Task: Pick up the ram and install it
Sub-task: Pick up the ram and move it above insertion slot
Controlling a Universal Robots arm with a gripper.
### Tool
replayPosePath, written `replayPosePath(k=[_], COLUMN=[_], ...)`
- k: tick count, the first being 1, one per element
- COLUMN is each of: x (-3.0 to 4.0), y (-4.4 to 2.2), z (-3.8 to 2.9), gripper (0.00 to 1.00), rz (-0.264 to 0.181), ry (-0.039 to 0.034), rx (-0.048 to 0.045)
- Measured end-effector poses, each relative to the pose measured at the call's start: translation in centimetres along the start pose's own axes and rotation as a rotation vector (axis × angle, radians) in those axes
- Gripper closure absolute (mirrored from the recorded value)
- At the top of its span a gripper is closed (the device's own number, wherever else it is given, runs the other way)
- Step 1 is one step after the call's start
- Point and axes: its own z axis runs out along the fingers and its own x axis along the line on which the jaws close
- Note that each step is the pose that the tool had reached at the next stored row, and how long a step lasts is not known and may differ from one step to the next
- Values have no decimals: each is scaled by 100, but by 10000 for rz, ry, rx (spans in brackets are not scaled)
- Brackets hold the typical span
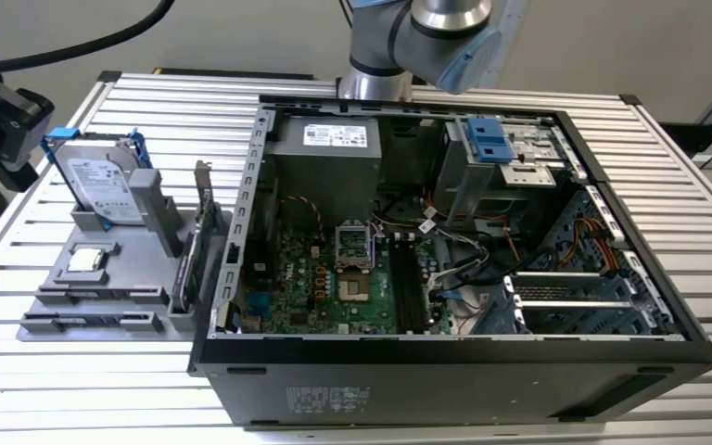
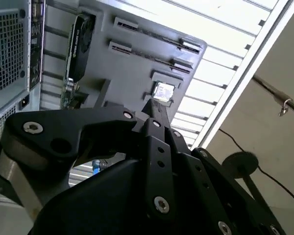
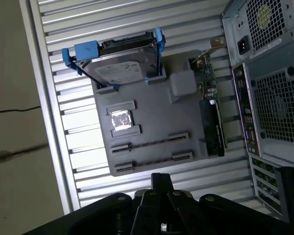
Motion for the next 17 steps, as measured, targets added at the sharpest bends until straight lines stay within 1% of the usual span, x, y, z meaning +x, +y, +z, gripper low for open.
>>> replayPosePath(k=[5,10,17], x=[0,0,0], y=[0,0,0], z=[0,1,1], gripper=[100,100,100], rz=[867,1422,2139], ry=[-39,-70,-124], rx=[-22,-19,27])
